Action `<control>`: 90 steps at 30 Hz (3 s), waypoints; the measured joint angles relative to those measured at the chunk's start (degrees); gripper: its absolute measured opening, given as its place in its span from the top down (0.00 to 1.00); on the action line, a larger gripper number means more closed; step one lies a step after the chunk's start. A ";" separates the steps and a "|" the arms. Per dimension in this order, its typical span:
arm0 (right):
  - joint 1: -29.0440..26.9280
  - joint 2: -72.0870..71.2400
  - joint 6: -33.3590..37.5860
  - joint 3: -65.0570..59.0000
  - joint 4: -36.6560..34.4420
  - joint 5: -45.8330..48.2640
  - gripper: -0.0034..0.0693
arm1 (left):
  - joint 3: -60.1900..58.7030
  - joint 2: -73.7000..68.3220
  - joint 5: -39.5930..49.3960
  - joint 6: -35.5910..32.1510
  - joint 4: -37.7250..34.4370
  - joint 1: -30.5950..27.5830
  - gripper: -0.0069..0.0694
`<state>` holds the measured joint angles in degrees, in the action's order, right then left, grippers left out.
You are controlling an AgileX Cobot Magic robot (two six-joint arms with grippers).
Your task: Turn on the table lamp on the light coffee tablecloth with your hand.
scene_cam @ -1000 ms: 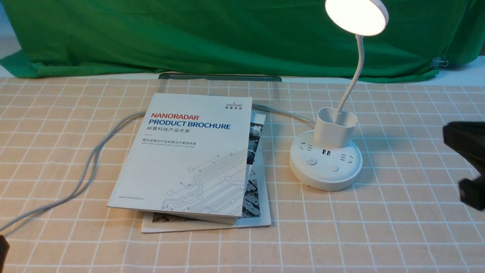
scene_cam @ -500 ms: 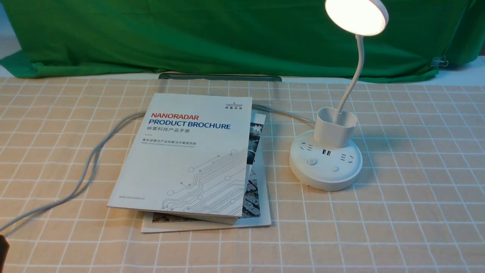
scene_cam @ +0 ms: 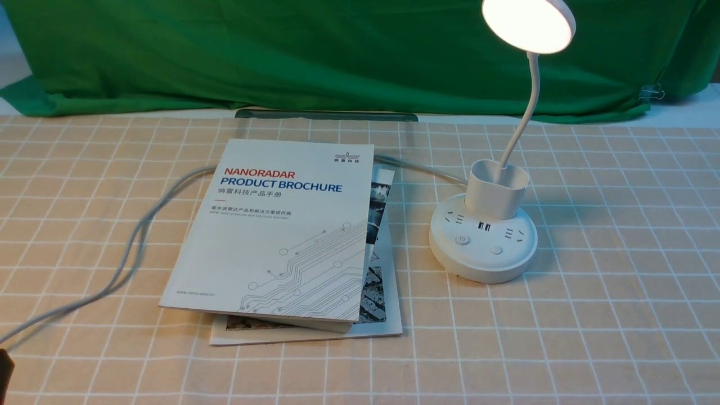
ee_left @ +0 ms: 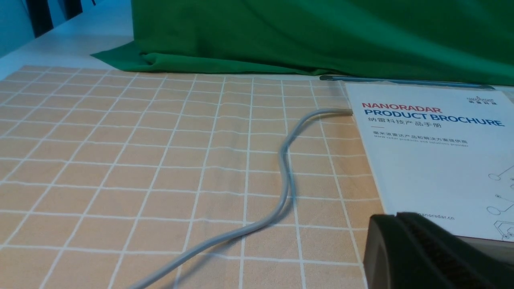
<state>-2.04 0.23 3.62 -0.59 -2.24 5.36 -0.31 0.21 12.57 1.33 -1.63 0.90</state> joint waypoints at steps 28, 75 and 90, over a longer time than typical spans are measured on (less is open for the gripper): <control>2.04 -0.09 -10.14 0.00 4.89 7.10 0.69 | 0.00 0.00 0.01 0.00 0.00 0.00 0.88; 2.04 -0.09 -10.14 0.00 4.89 7.10 0.63 | 0.00 0.00 0.01 0.00 0.00 0.00 0.88; 2.04 -0.09 -10.14 0.00 4.89 7.16 0.63 | 0.00 0.00 0.01 0.00 0.00 0.00 0.88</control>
<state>0.00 0.14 -6.52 -0.59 2.65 12.51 -0.31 0.21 12.58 1.33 -1.63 0.90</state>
